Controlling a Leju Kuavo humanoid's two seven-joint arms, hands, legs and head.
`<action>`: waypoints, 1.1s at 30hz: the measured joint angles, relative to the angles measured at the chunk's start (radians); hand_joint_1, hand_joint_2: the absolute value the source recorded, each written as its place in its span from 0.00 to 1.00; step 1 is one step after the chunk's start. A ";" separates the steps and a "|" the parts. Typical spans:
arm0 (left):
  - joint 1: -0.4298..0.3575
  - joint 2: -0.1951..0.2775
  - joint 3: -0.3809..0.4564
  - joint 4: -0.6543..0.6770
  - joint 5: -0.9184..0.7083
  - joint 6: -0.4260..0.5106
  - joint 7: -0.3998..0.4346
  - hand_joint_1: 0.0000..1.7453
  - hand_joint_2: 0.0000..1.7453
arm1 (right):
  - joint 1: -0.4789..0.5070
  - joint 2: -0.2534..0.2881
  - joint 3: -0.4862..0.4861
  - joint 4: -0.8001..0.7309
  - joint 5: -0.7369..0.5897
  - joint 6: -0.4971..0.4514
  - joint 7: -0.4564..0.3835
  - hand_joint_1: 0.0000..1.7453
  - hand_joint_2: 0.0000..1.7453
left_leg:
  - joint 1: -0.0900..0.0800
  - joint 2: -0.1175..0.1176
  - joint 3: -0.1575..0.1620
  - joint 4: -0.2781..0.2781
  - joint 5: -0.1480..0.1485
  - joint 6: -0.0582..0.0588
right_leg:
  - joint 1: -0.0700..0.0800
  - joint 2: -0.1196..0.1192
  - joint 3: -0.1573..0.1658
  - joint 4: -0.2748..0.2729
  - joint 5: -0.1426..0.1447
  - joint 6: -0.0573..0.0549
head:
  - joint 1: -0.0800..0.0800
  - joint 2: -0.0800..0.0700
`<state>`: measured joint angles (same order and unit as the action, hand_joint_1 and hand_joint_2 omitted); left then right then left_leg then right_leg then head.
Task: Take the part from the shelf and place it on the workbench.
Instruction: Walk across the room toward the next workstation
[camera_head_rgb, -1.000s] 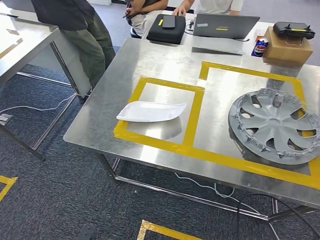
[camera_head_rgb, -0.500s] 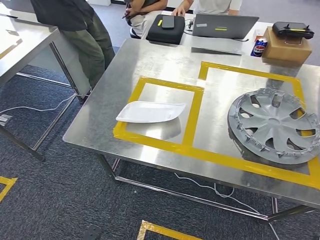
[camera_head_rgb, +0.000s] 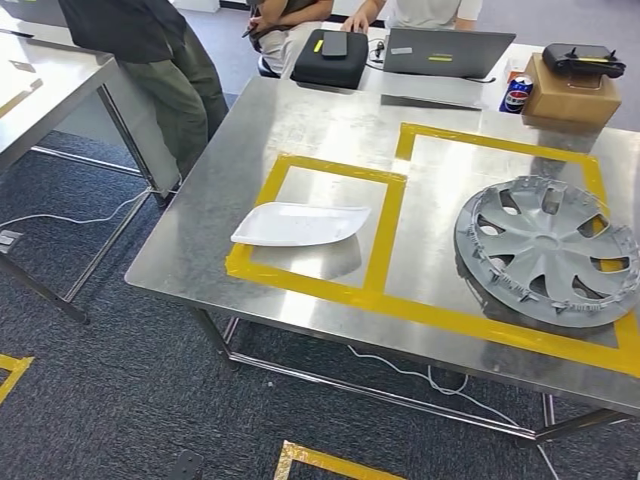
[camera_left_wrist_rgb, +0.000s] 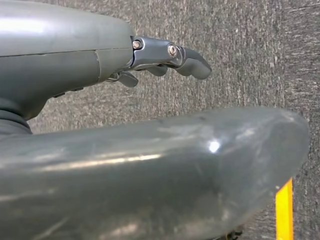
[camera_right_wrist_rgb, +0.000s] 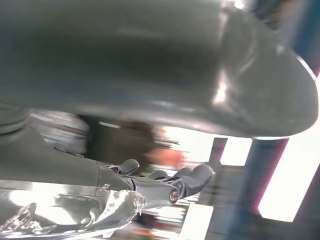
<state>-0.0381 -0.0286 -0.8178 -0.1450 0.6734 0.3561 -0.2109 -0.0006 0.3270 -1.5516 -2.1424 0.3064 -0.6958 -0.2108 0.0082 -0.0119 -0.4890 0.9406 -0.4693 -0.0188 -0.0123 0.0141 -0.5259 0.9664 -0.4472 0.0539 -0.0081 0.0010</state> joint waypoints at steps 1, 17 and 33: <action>-0.001 0.000 -0.001 0.000 0.005 -0.003 0.001 0.00 0.00 | -0.026 0.000 -0.001 -0.020 0.030 0.000 0.113 0.00 0.00 | 0.000 0.001 0.000 0.000 0.000 0.000 | 0.000 0.000 0.000 0.000 0.000 0.000 | 0.000 0.000; -0.008 0.004 0.029 0.000 0.166 -0.068 -0.128 0.00 0.00 | -0.032 0.017 0.248 1.569 0.204 0.141 0.276 0.00 0.00 | 0.010 -0.001 0.007 -0.006 -0.002 -0.010 | 0.011 -0.002 0.005 0.000 -0.004 -0.011 | 0.009 0.000; -0.043 -0.068 0.009 0.000 0.166 -0.015 0.089 0.00 0.00 | -0.036 -0.130 1.011 1.909 0.836 0.523 0.610 0.00 0.00 | 0.002 -0.004 0.007 -0.001 -0.006 -0.002 | 0.001 -0.004 0.007 -0.002 -0.004 -0.005 | 0.009 0.000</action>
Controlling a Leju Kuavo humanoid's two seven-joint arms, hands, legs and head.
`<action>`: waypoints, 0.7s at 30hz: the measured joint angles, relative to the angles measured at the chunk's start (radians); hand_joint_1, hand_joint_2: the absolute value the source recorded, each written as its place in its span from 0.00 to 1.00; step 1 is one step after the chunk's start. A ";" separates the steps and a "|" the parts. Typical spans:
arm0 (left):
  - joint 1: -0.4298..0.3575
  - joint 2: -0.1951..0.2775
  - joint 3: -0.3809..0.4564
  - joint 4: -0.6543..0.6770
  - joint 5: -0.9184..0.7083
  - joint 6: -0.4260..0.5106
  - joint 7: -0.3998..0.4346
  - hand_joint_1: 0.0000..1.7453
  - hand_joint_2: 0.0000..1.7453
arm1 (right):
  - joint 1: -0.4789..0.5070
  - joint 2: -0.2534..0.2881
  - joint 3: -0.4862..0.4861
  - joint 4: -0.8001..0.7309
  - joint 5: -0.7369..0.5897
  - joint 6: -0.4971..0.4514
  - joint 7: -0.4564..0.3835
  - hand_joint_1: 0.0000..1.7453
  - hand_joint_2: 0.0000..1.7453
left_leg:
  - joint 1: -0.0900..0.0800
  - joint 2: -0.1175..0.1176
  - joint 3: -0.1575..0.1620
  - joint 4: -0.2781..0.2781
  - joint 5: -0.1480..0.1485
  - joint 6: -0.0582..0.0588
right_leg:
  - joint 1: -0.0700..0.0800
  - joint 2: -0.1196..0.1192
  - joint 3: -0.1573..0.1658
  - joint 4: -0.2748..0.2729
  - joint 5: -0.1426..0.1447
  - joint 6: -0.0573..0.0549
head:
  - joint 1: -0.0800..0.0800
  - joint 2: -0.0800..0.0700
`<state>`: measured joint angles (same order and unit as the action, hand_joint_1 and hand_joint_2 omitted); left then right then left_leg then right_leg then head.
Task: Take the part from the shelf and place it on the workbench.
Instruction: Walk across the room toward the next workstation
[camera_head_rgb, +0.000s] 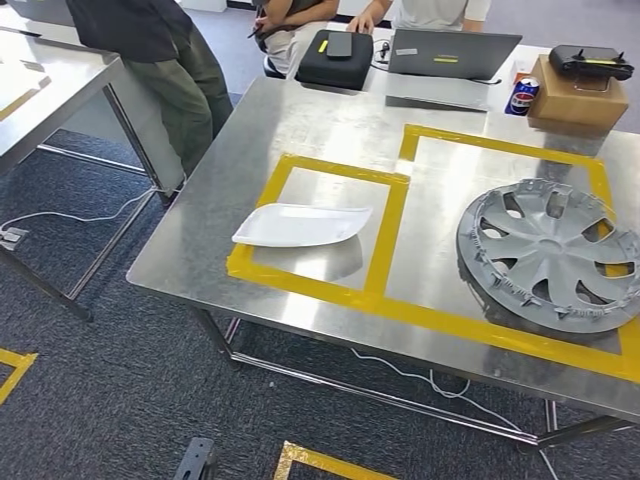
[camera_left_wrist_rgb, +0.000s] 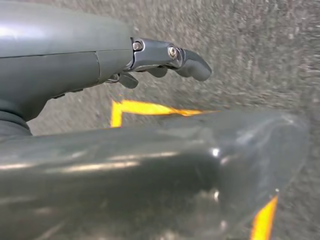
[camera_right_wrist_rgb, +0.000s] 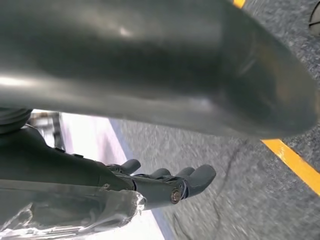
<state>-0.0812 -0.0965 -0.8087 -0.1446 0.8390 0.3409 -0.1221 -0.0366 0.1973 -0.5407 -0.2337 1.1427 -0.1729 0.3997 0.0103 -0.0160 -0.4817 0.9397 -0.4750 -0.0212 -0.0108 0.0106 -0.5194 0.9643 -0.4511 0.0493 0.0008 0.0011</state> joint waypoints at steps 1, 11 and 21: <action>-0.001 0.000 -0.009 0.000 0.002 0.001 0.008 0.00 0.00 | 0.000 -0.003 0.015 0.003 0.020 0.007 -0.007 0.00 0.00 | -0.002 0.000 0.000 0.002 0.000 0.004 | -0.002 0.000 0.000 0.000 0.001 0.003 | 0.000 0.000; -0.006 -0.016 -0.026 0.000 0.040 -0.033 0.044 0.00 0.00 | 0.001 -0.011 0.117 0.023 0.067 0.103 -0.105 0.00 0.00 | 0.002 0.015 -0.005 -0.017 0.024 0.026 | -0.009 -0.003 -0.136 0.298 -0.129 0.031 | 0.002 0.000; -0.012 -0.029 -0.055 0.000 0.047 -0.073 0.055 0.00 0.00 | -0.002 -0.006 0.191 0.030 0.248 0.171 -0.129 0.00 0.00 | 0.008 0.014 -0.051 0.056 -0.014 -0.030 | -0.015 0.002 -0.038 0.062 -0.015 -0.011 | 0.001 0.000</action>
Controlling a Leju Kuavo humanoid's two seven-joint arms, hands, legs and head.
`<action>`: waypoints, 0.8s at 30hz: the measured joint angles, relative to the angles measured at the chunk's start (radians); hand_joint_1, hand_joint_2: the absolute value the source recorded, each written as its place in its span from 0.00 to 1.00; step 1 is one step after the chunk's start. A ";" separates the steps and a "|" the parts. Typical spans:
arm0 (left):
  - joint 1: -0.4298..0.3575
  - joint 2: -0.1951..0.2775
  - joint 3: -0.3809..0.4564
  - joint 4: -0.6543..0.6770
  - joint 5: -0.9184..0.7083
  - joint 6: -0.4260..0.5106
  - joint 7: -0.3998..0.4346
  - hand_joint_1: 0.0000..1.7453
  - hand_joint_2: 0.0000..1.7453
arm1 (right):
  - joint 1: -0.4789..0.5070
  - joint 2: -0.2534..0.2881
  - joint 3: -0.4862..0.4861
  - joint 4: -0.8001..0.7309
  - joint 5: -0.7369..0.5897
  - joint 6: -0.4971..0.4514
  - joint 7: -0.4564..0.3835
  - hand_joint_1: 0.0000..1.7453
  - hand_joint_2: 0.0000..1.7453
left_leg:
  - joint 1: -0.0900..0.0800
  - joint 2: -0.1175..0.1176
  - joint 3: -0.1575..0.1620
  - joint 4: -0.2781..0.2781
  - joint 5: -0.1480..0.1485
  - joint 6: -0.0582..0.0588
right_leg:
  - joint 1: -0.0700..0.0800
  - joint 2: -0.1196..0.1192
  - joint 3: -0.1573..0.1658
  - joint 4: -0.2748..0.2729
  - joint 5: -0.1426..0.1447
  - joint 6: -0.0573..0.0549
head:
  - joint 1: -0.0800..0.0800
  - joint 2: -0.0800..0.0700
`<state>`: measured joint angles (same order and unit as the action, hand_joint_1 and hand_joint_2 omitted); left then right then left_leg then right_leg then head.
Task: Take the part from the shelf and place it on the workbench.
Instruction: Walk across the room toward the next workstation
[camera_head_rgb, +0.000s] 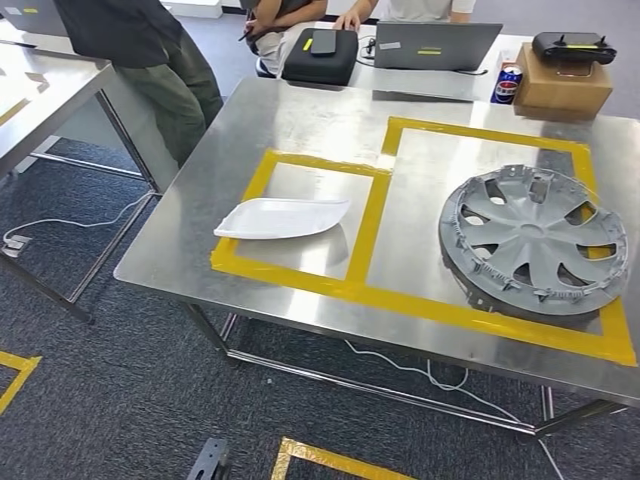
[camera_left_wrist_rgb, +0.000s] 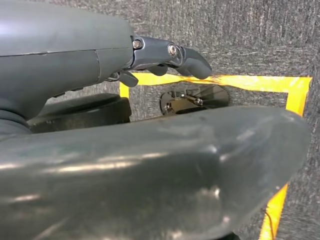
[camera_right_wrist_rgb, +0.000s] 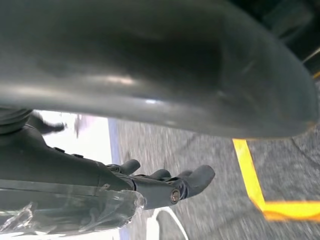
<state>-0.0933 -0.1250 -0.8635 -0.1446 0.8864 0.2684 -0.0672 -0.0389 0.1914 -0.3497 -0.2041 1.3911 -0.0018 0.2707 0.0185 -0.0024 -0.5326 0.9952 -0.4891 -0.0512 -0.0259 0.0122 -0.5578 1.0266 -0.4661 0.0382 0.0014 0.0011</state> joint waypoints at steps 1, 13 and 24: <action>-0.001 -0.002 -0.001 0.000 -0.006 0.003 0.000 0.00 0.00 | -0.001 0.000 0.018 0.000 0.011 -0.006 -0.002 0.00 0.00 | 0.000 0.000 -0.019 0.039 -0.033 -0.002 | 0.001 -0.001 -0.007 -0.001 0.006 -0.009 | -0.001 0.000; -0.020 -0.008 -0.083 0.000 -0.100 0.022 0.099 0.00 0.00 | -0.007 0.005 0.019 0.003 -0.121 0.059 -0.009 0.00 0.00 | -0.020 -0.001 0.060 -0.028 -0.023 0.037 | 0.019 -0.004 -0.083 -0.006 0.088 0.006 | -0.002 0.000; -0.026 -0.009 -0.135 0.000 -0.125 0.023 0.115 0.00 0.00 | -0.009 0.005 -0.002 0.006 -0.107 0.078 -0.034 0.00 0.00 | -0.027 0.002 -0.046 -0.027 0.075 0.063 | 0.018 -0.005 0.010 0.097 -0.044 0.018 | 0.000 0.000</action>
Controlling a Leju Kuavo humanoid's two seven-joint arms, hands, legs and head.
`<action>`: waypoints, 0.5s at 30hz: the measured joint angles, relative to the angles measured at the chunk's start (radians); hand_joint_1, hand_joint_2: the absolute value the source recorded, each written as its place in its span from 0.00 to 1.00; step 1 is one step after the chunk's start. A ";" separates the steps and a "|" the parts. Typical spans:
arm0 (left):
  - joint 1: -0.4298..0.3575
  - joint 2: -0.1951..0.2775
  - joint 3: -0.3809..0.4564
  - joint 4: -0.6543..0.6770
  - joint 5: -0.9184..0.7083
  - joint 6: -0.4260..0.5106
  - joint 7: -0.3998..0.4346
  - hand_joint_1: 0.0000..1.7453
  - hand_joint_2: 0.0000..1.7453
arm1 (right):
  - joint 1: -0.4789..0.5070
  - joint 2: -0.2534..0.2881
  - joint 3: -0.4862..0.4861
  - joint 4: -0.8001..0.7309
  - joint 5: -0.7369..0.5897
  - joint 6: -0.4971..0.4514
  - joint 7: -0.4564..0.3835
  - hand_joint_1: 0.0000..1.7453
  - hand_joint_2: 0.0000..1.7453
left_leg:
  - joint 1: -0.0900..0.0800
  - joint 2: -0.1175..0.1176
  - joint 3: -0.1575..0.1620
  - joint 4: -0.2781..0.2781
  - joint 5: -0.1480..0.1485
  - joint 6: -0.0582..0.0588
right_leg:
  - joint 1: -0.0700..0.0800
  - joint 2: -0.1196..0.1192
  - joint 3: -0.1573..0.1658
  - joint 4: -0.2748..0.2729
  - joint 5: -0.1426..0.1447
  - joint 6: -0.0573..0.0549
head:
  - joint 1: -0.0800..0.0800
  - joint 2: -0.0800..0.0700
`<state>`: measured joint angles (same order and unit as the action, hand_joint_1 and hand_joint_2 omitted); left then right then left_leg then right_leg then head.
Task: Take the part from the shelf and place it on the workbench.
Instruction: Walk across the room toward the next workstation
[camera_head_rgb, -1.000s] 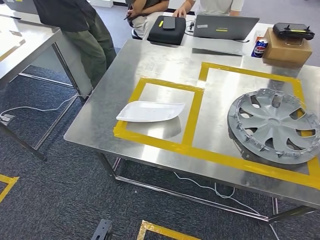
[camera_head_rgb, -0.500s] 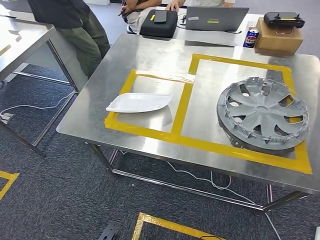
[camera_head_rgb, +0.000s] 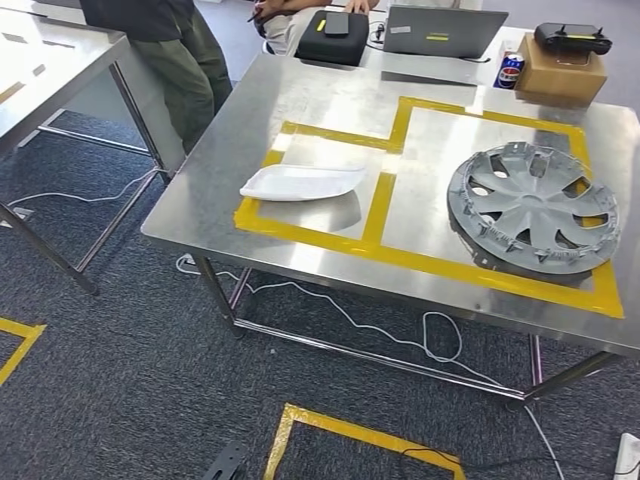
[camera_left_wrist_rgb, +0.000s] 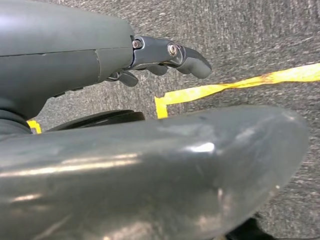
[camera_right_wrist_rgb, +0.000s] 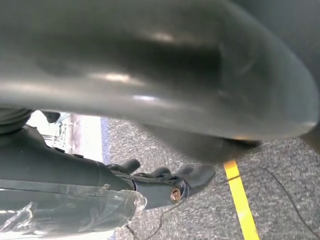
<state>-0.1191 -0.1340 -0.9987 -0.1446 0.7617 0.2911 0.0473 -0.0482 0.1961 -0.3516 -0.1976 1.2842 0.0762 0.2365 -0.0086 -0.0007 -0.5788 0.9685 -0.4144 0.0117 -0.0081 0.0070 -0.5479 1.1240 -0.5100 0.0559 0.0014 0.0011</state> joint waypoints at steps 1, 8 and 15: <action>-0.001 0.000 -0.003 0.000 0.000 0.000 0.000 0.00 0.00 | -0.002 0.000 0.000 0.000 0.003 0.000 0.000 0.00 0.00 | -0.001 0.000 -0.006 0.002 0.007 -0.004 | 0.001 0.000 0.046 -0.068 0.003 -0.002 | -0.001 0.000; -0.007 0.001 -0.015 0.000 0.001 0.003 0.000 0.00 0.00 | -0.003 0.000 -0.001 0.001 0.008 0.000 0.000 0.00 0.00 | 0.004 -0.001 -0.052 0.079 -0.051 -0.043 | 0.001 -0.004 0.041 -0.142 0.035 -0.042 | -0.006 0.000; -0.012 0.001 -0.024 0.000 -0.004 -0.003 0.005 0.00 0.00 | -0.003 0.000 -0.002 0.001 0.004 0.016 -0.030 0.00 0.00 | 0.016 -0.001 0.014 0.174 -0.088 -0.055 | 0.002 -0.004 -0.061 -0.137 0.118 -0.033 | -0.009 0.000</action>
<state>-0.1315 -0.1328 -1.0226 -0.1447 0.7577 0.2883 0.0526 -0.0516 0.1960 -0.3535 -0.1965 1.2882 0.0920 0.2062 0.0074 -0.0016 -0.5651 1.1427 -0.5021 -0.0435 -0.0057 0.0026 -0.6089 0.9867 -0.3920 0.0229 -0.0080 0.0011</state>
